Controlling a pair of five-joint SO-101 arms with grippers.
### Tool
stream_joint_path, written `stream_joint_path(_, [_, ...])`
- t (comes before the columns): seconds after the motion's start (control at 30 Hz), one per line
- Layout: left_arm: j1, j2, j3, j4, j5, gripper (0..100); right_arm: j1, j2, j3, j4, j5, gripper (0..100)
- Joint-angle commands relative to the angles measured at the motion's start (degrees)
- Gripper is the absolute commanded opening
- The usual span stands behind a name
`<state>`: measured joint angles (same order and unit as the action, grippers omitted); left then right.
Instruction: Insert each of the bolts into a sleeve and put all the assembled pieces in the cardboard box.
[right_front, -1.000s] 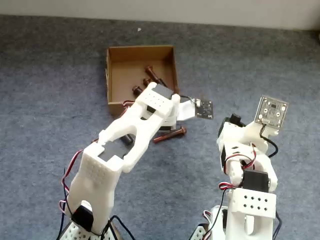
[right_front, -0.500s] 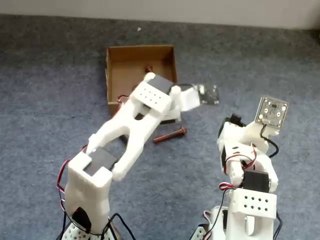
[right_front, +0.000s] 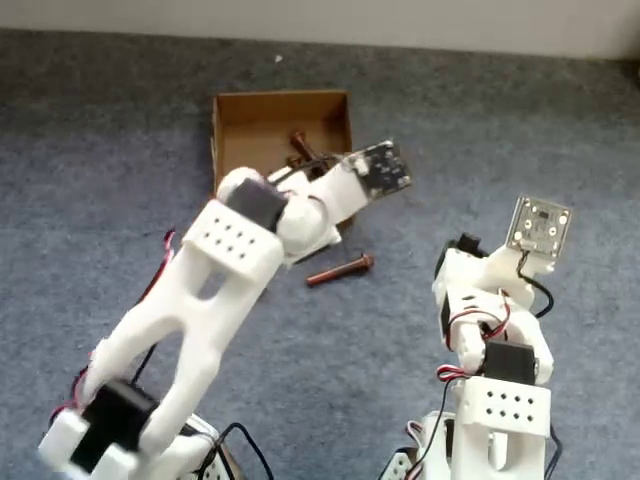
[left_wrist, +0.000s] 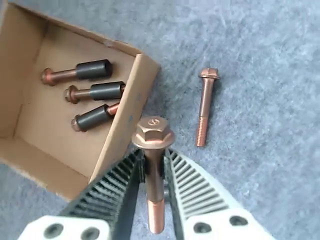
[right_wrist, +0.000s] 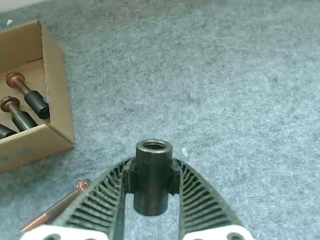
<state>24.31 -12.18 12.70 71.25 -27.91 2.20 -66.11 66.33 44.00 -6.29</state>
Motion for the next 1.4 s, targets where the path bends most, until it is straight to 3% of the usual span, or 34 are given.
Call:
stream_joint_path(0.0, [-0.9,-16.5,10.4,-6.4,5.9,0,-1.9,-1.3,-0.7,-1.3,0.7,0.6])
stream_joint_path(0.23, [-1.3,-34.2,22.5,-10.6,15.5,0,-6.0,-1.3,-0.7,-1.2,0.8,0.6])
stream_joint_path(0.47, [-7.8,-50.9,35.3,-19.5,26.1,0,-13.8,-4.0,-2.5,6.2,3.9,0.6])
stream_joint_path(0.67, [-8.0,-63.7,43.0,-21.0,30.7,0,-19.9,-14.5,-2.0,6.5,6.9,0.6])
stream_joint_path(0.97, [-7.9,-79.5,44.9,-21.7,36.2,0,-30.8,-25.3,2.2,6.0,11.0,0.6])
stream_joint_path(1.37, [4.6,-87.0,44.9,-23.5,36.8,0,-42.4,-29.6,8.6,-4.4,21.1,0.6])
